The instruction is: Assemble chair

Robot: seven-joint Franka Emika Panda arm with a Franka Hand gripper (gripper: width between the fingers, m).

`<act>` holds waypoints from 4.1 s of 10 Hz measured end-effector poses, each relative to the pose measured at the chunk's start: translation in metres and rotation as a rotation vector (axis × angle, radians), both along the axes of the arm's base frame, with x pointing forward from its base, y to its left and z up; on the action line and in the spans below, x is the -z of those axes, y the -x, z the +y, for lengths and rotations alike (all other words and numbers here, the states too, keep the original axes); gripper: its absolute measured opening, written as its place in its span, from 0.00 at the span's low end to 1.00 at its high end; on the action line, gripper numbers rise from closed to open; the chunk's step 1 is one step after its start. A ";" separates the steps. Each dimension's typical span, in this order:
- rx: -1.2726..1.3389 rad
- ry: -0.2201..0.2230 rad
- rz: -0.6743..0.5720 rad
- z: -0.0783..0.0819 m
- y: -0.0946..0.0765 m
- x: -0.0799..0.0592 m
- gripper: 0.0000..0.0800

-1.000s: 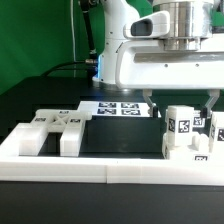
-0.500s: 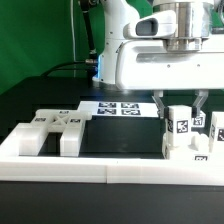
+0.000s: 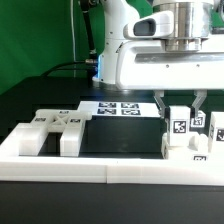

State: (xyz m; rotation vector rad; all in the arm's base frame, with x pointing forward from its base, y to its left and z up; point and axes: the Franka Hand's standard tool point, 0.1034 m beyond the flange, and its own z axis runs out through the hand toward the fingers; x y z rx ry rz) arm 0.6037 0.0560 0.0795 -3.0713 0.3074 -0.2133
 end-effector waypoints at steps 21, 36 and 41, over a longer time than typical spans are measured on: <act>0.211 -0.040 -0.003 0.000 -0.013 -0.001 0.81; 0.008 0.025 -0.005 0.001 -0.014 -0.002 0.36; 0.397 -0.038 0.009 0.005 -0.013 -0.001 0.36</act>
Offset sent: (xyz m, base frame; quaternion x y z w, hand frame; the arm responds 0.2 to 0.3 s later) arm 0.0033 -0.0001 -0.0084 -0.0556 -0.0221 0.2908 0.9549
